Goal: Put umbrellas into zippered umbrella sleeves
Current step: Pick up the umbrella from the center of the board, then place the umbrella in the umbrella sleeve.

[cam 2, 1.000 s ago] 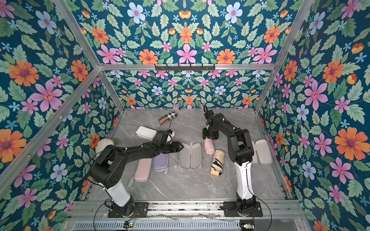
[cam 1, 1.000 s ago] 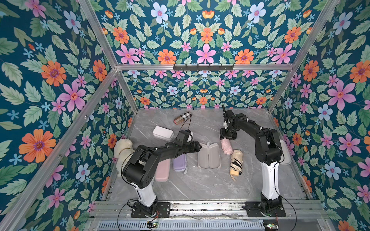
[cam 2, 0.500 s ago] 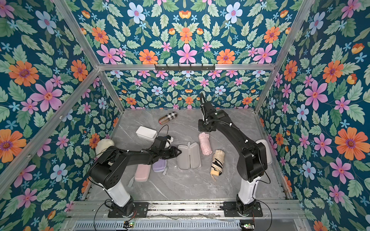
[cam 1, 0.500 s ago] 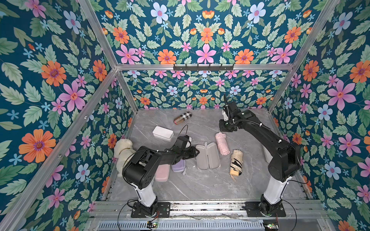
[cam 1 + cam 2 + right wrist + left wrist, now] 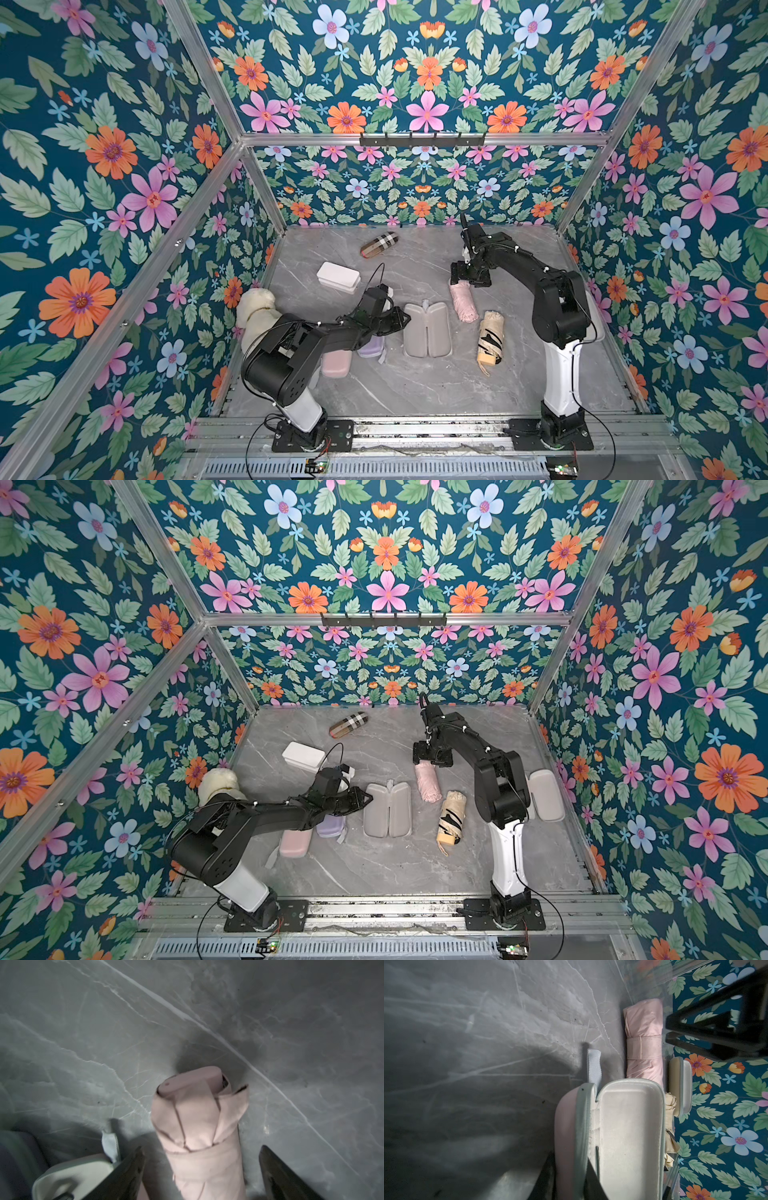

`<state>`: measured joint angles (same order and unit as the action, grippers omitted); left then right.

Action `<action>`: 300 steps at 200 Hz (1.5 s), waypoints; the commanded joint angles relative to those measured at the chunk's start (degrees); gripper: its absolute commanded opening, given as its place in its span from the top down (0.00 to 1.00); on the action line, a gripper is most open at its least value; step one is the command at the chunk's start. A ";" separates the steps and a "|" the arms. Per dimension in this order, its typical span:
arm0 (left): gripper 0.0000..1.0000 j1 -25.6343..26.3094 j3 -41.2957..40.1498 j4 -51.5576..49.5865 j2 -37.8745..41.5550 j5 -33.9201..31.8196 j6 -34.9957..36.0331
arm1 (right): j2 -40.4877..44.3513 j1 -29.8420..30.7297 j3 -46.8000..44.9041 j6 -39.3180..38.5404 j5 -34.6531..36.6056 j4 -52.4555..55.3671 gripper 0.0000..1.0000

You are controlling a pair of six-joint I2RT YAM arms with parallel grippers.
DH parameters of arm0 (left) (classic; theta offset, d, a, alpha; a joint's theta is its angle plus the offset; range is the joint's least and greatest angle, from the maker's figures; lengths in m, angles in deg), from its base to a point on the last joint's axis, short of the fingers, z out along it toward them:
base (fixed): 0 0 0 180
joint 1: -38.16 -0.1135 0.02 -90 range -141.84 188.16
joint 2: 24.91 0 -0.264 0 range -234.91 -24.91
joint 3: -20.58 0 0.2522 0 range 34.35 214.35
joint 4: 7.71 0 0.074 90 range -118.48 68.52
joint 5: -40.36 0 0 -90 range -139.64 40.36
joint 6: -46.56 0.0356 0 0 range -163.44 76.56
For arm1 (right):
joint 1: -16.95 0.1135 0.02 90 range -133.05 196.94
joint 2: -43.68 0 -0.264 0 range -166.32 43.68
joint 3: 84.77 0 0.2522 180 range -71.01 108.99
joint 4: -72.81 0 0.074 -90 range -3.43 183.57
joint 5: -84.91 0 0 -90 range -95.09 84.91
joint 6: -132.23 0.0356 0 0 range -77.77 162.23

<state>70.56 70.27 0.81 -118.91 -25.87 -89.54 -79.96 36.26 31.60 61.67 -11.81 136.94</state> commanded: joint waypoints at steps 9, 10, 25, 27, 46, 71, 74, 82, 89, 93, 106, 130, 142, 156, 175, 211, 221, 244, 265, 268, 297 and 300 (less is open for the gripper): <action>0.79 0.03 -0.32 0.49 0.75 -0.71 0.05 | -3.56 0.02 1.71 -1.12 -0.77 1.70 0.22; 0.79 0.03 -0.33 0.49 0.75 -0.72 0.01 | -3.64 0.02 1.67 -1.14 -0.80 1.64 0.22; 0.80 0.11 -0.41 0.62 0.79 -0.75 -0.19 | -4.03 -0.01 1.28 -1.39 -1.78 0.85 0.33; 0.80 0.07 -0.41 0.58 0.78 -0.79 -0.14 | -3.99 0.06 1.21 -1.37 -1.98 0.65 0.34; 0.81 0.12 -0.72 1.85 0.61 -0.66 -0.95 | -2.67 0.10 -0.19 -1.08 -2.51 -0.85 0.48; 0.83 0.55 -0.93 2.77 0.66 -1.29 -1.69 | 3.14 0.38 -2.99 -0.06 -0.42 -2.28 0.65; 0.83 0.68 -1.02 2.82 0.78 -1.54 -1.84 | 4.04 0.56 -3.33 0.10 -0.14 -2.48 0.66; 0.83 1.02 -1.06 2.86 0.82 -2.08 -1.95 | 6.80 1.16 -4.10 0.42 1.10 -2.64 0.69; 0.83 1.33 -1.09 2.81 0.92 -2.51 -1.94 | 9.07 1.99 -4.34 0.57 2.78 -2.56 0.71; 0.83 1.57 -1.05 2.77 0.85 -2.79 -1.88 | 10.22 2.62 -4.30 0.57 3.83 -2.29 0.72; 0.84 2.08 -1.25 2.77 0.88 -3.61 -2.04 | 14.06 4.54 -3.71 0.98 6.20 -1.13 0.75; 0.87 2.81 -1.73 3.41 1.44 -4.72 -3.32 | 20.18 9.06 -3.41 4.39 6.06 -1.02 0.80; 0.88 3.17 -2.22 3.92 2.10 -5.47 -4.26 | 22.49 12.16 -4.72 7.43 6.10 -2.65 0.82; 0.89 3.61 -3.12 5.35 2.94 -6.23 -5.81 | 24.66 15.63 -9.42 12.26 5.80 -7.86 0.83; 0.92 4.31 -4.39 7.31 3.63 -6.70 -7.70 | 25.50 19.34 -15.55 15.75 6.15 -15.30 0.84; 0.96 6.37 -6.72 9.99 4.28 -7.92 -10.05 | 26.24 20.36 -21.25 18.08 2.65 -21.79 0.88; 0.97 6.88 -7.62 11.68 3.91 -7.97 -11.27 | 25.92 21.18 -23.54 18.61 1.27 -23.77 0.89; 1.00 8.28 -9.38 15.68 2.65 -8.32 -14.07 | 23.80 23.40 -27.85 20.37 -1.00 -25.62 0.90; 1.00 9.96 -10.87 18.23 2.22 -10.36 -16.21 | 23.04 24.87 -31.67 22.84 -2.25 -26.34 0.90; 1.00 10.24 -11.14 18.62 2.24 -10.71 -16.52 | 23.06 25.10 -32.32 23.25 -2.32 -26.63 0.90; 1.00 12.19 -13.15 23.08 1.05 -13.63 -19.69 | 21.86 27.15 -35.08 24.59 -3.04 -25.92 0.91; 1.00 12.36 -13.20 23.60 0.83 -13.80 -20.02 | 21.71 27.32 -35.15 24.45 -2.65 -25.48 0.91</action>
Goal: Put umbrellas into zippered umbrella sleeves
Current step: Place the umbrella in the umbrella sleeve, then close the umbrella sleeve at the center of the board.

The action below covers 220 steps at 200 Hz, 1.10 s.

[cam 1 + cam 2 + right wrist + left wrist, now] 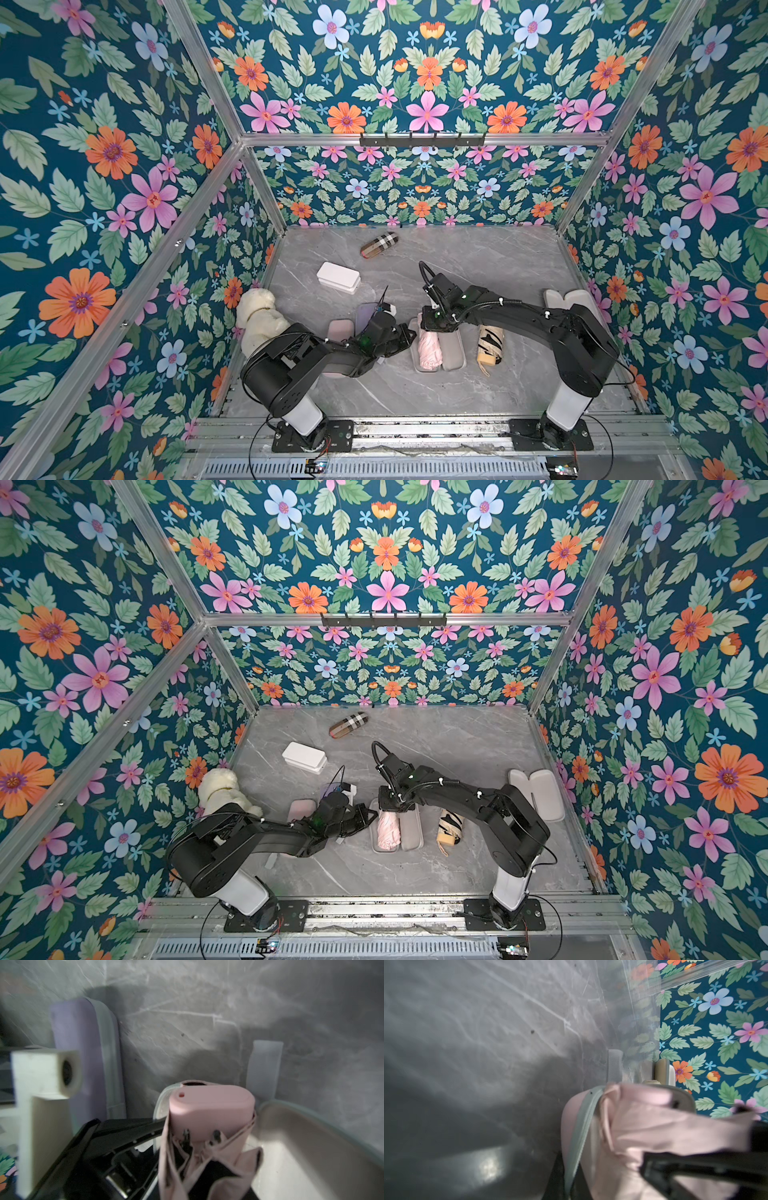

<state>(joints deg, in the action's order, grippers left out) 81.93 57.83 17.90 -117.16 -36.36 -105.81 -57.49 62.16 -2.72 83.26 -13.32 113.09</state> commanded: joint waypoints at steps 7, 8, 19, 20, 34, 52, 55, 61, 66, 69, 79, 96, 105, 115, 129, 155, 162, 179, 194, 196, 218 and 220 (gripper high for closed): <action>1.00 1.36 -0.79 7.71 -1.28 -3.67 -4.38 | -1.35 1.90 -1.04 2.65 -0.18 -0.64 0.90; 1.00 1.47 -0.80 7.81 -1.36 -3.77 -4.45 | -1.35 1.90 -1.04 2.65 -0.18 -0.64 0.90; 1.00 1.99 -0.67 8.92 -1.93 -4.29 -4.93 | -2.37 2.15 -1.55 2.88 -1.01 -0.11 0.90; 1.00 2.05 -0.70 9.07 -1.99 -4.35 -4.94 | -2.55 2.16 -1.62 2.97 -1.38 -0.08 0.90; 1.00 2.37 -0.66 9.98 -2.50 -4.25 -5.11 | -4.08 2.32 -1.30 2.88 -1.89 1.80 0.86; 0.99 2.29 -0.72 9.52 -2.14 -2.97 -3.93 | -5.07 1.36 0.35 1.68 -2.76 4.35 0.62; 0.96 2.21 -0.72 8.89 -1.78 -2.85 -3.52 | -5.03 1.15 0.57 1.41 -3.26 4.47 0.57; 0.90 2.08 -0.53 6.93 -0.96 -2.83 -2.58 | -4.87 0.81 1.20 0.80 -4.18 4.86 0.49; 0.85 1.83 -0.33 4.98 -0.18 -2.74 -1.56 | -4.75 0.59 1.93 0.27 -4.61 5.57 0.42; 0.82 1.72 -0.17 3.81 0.38 -2.74 -0.94 | -4.61 0.51 2.55 -0.13 -4.75 6.34 0.39; 0.76 1.47 0.07 0.11 2.04 -2.76 0.85 | -4.29 0.25 4.26 -1.70 -5.22 8.33 0.31; 0.69 0.66 -0.26 -3.39 4.16 -2.32 2.91 | -2.95 -0.49 6.05 -3.29 -7.01 10.55 0.24; 0.68 0.06 -0.52 -5.26 5.12 -1.95 3.86 | -1.76 -1.10 6.44 -3.71 -8.13 11.58 0.24; 0.66 -0.86 -0.72 -7.67 6.25 -1.73 4.94 | 0.34 -1.91 6.46 -4.14 -8.84 12.73 0.23; 0.62 -2.23 -0.64 -11.89 8.38 -1.46 6.54 | 4.18 -3.40 6.21 -4.88 -9.83 13.95 0.23; 0.50 -2.60 -0.45 -15.66 12.11 -2.40 8.26 | 12.19 -8.18 3.52 -6.32 -10.71 15.71 0.23; 0.47 -2.56 -0.82 -14.71 12.42 -1.65 8.29 | 13.72 -10.06 2.31 -6.77 -10.68 16.06 0.23; 0.32 -2.29 -2.42 -10.28 12.75 0.09 7.54 | 16.15 -15.67 -2.47 -7.79 -12.82 14.51 0.23; 0.22 -1.61 -2.24 -8.33 12.02 0.78 8.24 | 17.23 -20.58 -8.30 -7.71 -19.73 9.50 0.23; 0.21 -1.35 -1.96 -8.32 11.81 0.78 8.52 | 17.36 -20.95 -9.04 -7.59 -20.62 8.57 0.23; 0.22 0.06 1.76 -10.47 8.03 0.87 10.91 | 18.04 -21.66 -14.49 -5.35 -26.35 0.70 0.25; 0.23 0.13 1.99 -10.53 7.65 0.87 10.94 | 18.03 -21.66 -14.81 -4.91 -26.67 -0.01 0.25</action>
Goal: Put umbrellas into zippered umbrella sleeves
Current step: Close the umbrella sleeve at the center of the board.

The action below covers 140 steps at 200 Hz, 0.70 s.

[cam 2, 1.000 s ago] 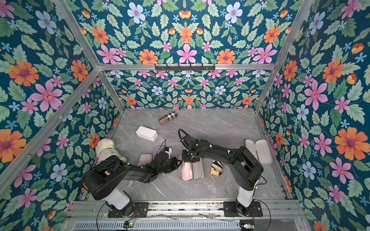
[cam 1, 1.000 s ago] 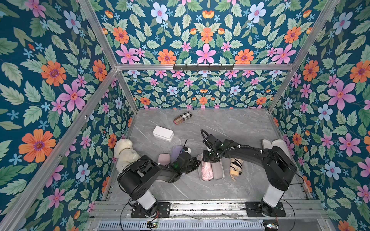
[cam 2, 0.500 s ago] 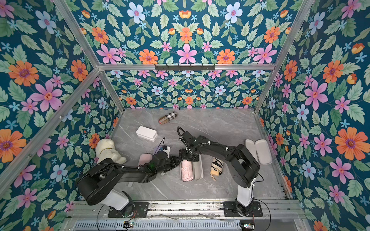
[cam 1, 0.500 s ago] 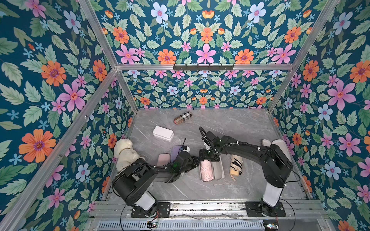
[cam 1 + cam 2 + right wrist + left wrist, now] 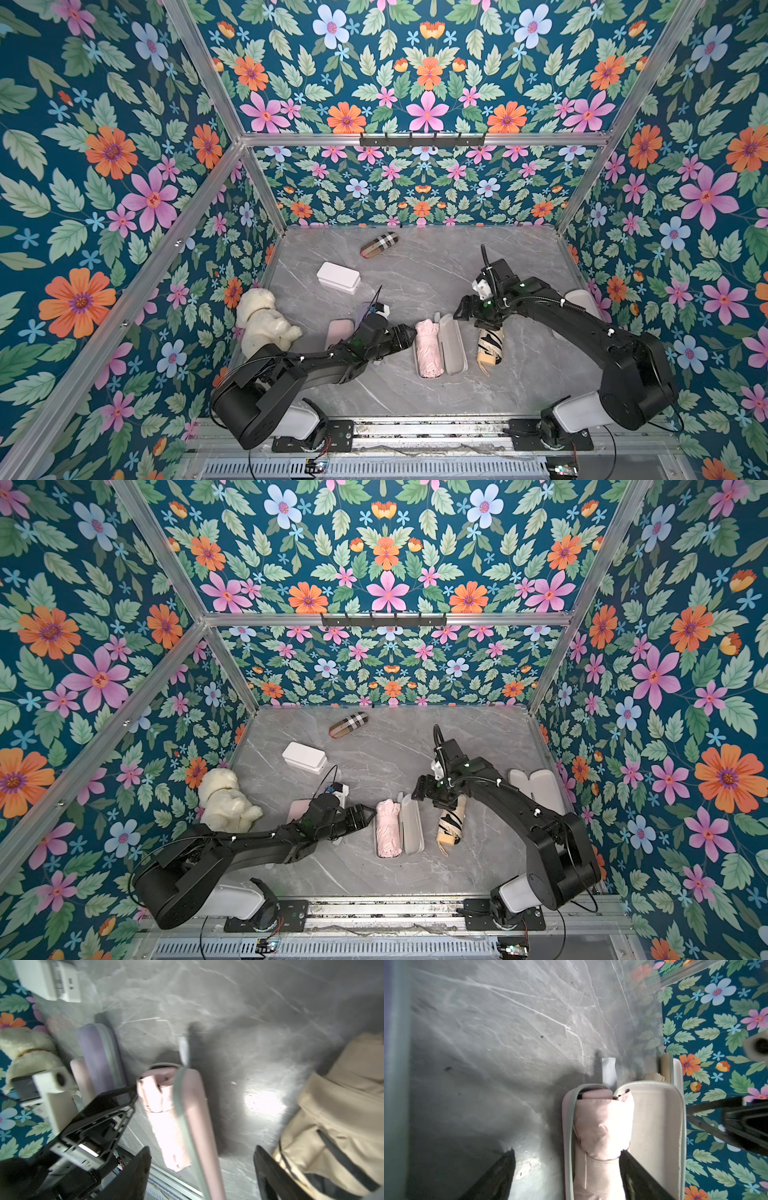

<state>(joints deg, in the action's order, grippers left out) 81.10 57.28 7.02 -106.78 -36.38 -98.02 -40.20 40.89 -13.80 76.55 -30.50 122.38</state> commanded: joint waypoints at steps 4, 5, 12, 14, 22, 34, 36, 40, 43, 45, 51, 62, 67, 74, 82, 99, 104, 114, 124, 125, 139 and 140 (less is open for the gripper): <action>0.24 1.15 2.97 0.34 -3.40 1.08 3.25 | 0.69 -0.42 -4.45 2.36 -9.99 -10.47 0.26; 0.24 1.12 3.02 0.38 -3.53 1.16 3.26 | 0.67 -0.41 -4.64 2.48 -10.09 -10.84 0.26; 0.26 1.34 3.33 0.95 -4.55 1.67 3.26 | 0.64 -0.39 -5.83 3.54 -10.87 -12.94 0.29; 0.27 1.31 3.40 1.06 -4.78 1.75 3.22 | 0.64 -0.39 -6.24 3.90 -11.26 -13.77 0.30; 0.29 1.44 3.51 1.53 -5.61 2.21 3.06 | 0.64 -0.41 -8.16 6.09 -13.65 -17.89 0.32; 0.33 1.69 3.47 1.63 -6.48 2.69 2.94 | 0.89 0.30 -10.39 10.01 -17.09 -23.53 0.36; 0.33 1.73 3.44 1.71 -6.54 2.68 2.92 | 0.97 0.46 -10.68 10.49 -17.36 -24.11 0.36; 0.35 1.79 3.35 1.89 -6.75 2.75 2.74 | 1.27 1.04 -10.99 11.49 -17.57 -25.26 0.36; 0.36 1.89 3.19 2.18 -6.99 2.87 2.67 | 1.34 1.59 -11.15 12.01 -17.56 -26.08 0.36; 0.37 1.93 3.10 2.38 -7.10 2.97 2.54 | 1.43 1.97 -11.22 12.37 -17.50 -26.52 0.36; 0.40 2.15 2.76 3.35 -7.47 3.27 2.07 | 1.48 3.33 -11.12 13.31 -17.22 -27.63 0.36; 0.44 2.48 2.26 5.91 -8.77 3.98 0.87 | 0.56 5.96 -10.06 14.65 -16.76 -28.72 0.36; 0.46 2.71 2.05 7.39 -9.42 4.47 0.37 | -0.14 7.19 -9.58 15.36 -16.26 -29.29 0.36; 0.49 2.92 1.70 9.81 -10.30 5.29 -0.34 | -1.23 8.98 -9.12 16.20 -15.39 -30.48 0.36; 0.53 3.07 1.07 12.79 -11.15 6.06 -1.22 | -3.11 10.69 -8.53 16.85 -14.65 -31.20 0.36; 0.61 2.49 -0.23 16.31 -11.60 7.43 -1.71 | -7.52 12.08 -8.62 17.70 -12.87 -31.30 0.36; 0.61 1.91 -0.49 15.54 -11.02 7.61 -1.08 | -8.43 12.09 -9.17 17.92 -12.37 -31.62 0.36; 0.62 0.28 -1.29 12.74 -8.88 7.75 0.21 | -9.72 12.05 -10.72 18.23 -11.39 -32.32 0.36; 0.61 -1.24 -1.92 9.95 -6.43 8.03 1.68 | -10.61 11.95 -11.86 18.24 -11.07 -32.71 0.36; 0.61 -1.39 -1.93 9.58 -6.18 8.15 1.81 | -10.61 11.97 -11.99 18.23 -11.11 -32.81 0.36; 0.59 -2.34 -1.68 6.02 -3.83 8.82 3.68 | -10.61 11.98 -13.06 18.33 -11.46 -33.68 0.36; 0.59 -2.38 -1.63 5.90 -3.70 8.90 3.78 | -11.57 11.99 -13.12 18.33 -11.48 -33.73 0.36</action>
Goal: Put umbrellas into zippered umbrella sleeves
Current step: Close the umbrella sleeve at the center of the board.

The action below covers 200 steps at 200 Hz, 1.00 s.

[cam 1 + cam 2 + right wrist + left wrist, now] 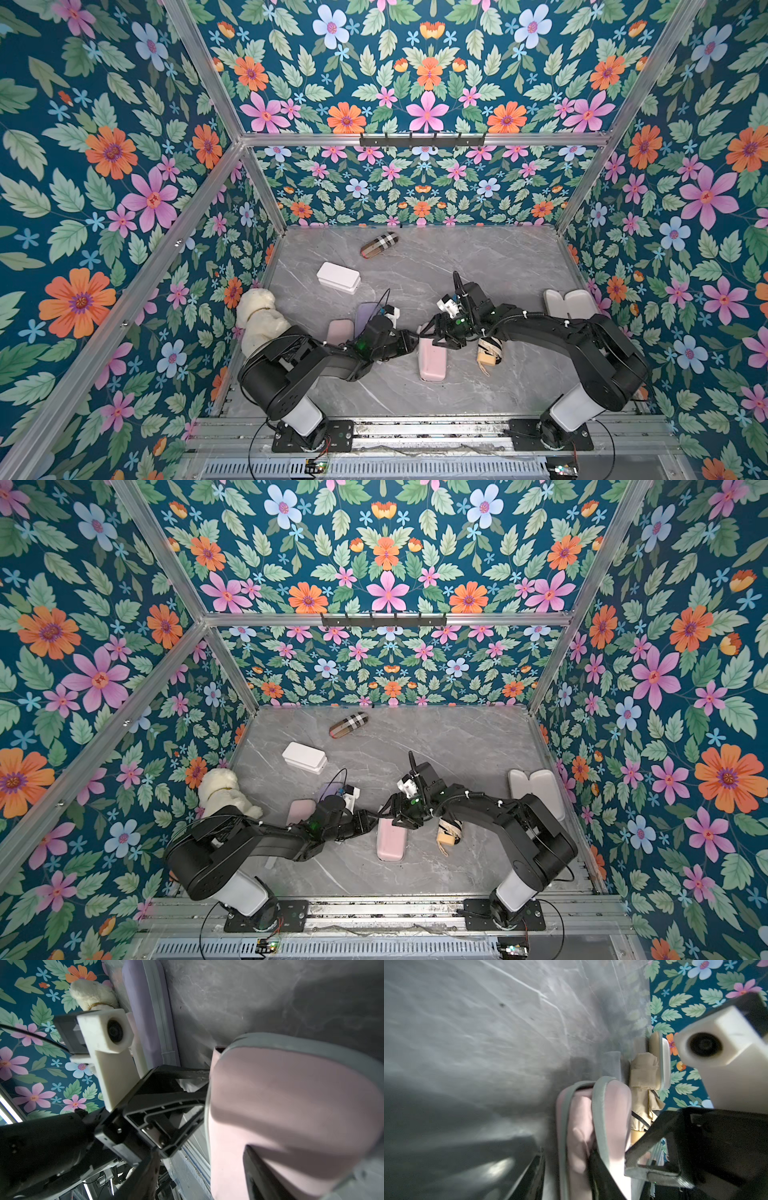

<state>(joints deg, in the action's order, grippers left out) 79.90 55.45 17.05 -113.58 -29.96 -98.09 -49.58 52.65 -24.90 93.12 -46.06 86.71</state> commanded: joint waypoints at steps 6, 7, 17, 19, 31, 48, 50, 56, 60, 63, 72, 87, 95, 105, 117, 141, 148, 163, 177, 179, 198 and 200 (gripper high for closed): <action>0.59 -1.13 0.70 -5.42 3.53 2.98 4.40 | -3.27 0.23 -2.21 1.63 4.06 2.01 0.36; 0.59 -1.18 0.78 -5.58 3.60 3.08 4.52 | -3.30 0.23 -2.23 1.60 4.06 2.03 0.36; 0.59 -1.18 1.59 -7.71 3.98 4.24 5.52 | -3.18 0.10 -2.18 1.09 4.35 2.79 0.37; 0.58 -1.14 1.69 -8.21 4.01 4.36 5.59 | -3.12 0.14 -2.10 0.95 4.44 2.96 0.37; 0.55 -1.22 2.07 -9.92 5.01 4.79 6.30 | -2.46 0.02 -2.16 0.67 4.56 3.44 0.37; 0.44 -0.93 1.46 -9.95 6.37 5.41 5.67 | -2.35 -0.15 -2.25 0.44 4.64 3.90 0.37; 0.43 -0.84 1.35 -9.85 6.43 5.44 5.52 | -2.30 -0.23 -2.29 0.44 4.53 3.90 0.37; 0.40 -0.50 0.97 -9.54 6.57 5.41 5.16 | -0.28 -0.27 -2.20 0.48 4.15 3.69 0.37; 0.39 -0.03 0.69 -9.33 6.63 5.26 4.99 | -0.15 -0.36 -2.16 0.51 3.86 3.62 0.37; 0.38 0.25 0.51 -9.20 6.51 5.20 4.91 | -0.04 -0.49 -2.16 0.60 3.54 3.49 0.38; 0.38 0.93 0.09 -9.21 5.85 4.96 4.74 | 0.51 -0.95 -1.95 0.53 2.74 3.37 0.39; 0.42 1.33 -1.16 -7.94 4.72 5.30 3.66 | 2.58 -1.72 -1.32 0.21 2.09 4.13 0.41; 0.44 1.43 -1.87 -6.81 4.86 5.52 2.98 | 3.68 -1.93 -0.65 -0.53 2.01 5.73 0.41; 0.46 1.48 -2.20 -6.11 5.69 5.46 2.54 | 4.51 -2.12 0.23 -1.61 1.95 7.84 0.42; 0.48 1.54 -2.11 -6.36 6.80 5.38 2.47 | 5.15 -2.37 0.76 -2.89 1.70 10.05 0.43; 0.49 1.53 -1.72 -7.98 8.47 5.34 2.71 | 8.43 -4.57 -0.27 -4.61 2.36 13.29 0.43; 0.50 1.56 -1.83 -8.24 9.12 5.21 2.71 | 9.53 -5.52 -0.91 -4.94 2.51 14.09 0.44; 0.51 1.58 -1.27 -9.25 10.61 4.52 3.32 | 11.38 -7.32 -2.18 -5.88 2.40 15.53 0.45; 0.54 1.52 -0.20 -10.69 10.46 3.80 4.95 | 12.70 -8.55 -3.35 -6.25 2.51 15.74 0.47; 0.55 1.51 -0.03 -10.73 10.27 3.83 5.16 | 12.80 -8.66 -3.54 -6.18 2.42 15.54 0.47; 0.61 1.43 0.82 -9.34 6.87 4.93 5.79 | 12.37 -8.73 -4.80 -5.44 1.65 13.30 0.51; 0.62 1.47 0.86 -8.97 6.52 5.10 5.74 | 12.28 -8.72 -4.93 -5.23 1.54 12.93 0.52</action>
<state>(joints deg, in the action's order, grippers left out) 81.38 55.58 7.74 -104.22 -25.56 -94.31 -37.05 44.08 -28.70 88.11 -43.94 100.39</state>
